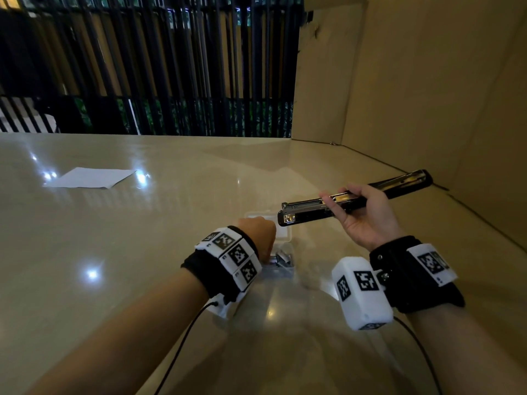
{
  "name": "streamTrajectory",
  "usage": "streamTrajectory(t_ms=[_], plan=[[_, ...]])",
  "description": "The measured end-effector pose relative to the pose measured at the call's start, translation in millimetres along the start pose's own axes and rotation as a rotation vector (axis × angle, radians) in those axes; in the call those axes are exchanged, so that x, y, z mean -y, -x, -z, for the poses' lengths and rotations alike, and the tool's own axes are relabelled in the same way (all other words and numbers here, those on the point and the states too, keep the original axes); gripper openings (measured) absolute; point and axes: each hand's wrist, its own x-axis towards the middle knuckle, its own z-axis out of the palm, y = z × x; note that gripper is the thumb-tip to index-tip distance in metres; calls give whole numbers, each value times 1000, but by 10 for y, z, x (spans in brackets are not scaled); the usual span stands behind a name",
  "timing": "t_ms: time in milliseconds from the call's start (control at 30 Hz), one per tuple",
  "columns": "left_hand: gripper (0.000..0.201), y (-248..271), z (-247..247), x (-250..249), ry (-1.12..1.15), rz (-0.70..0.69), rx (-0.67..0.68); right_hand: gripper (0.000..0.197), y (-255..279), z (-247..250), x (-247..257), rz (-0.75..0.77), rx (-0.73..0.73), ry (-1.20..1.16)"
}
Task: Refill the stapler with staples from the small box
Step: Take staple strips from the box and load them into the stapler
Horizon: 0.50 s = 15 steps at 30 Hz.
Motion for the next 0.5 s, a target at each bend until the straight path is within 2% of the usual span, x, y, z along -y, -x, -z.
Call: streamTrajectory(t_ms=[167,367,500], plan=[[19,-39,-15,91,88,-14,43,19,19,-28,17,1,12,-6],[27,-48,5,205,178,-36,53,15,8,-20,52,2,26,-11],[25,-43,-15,210,207,-45,41,17,13,-26,36,3,26,0]])
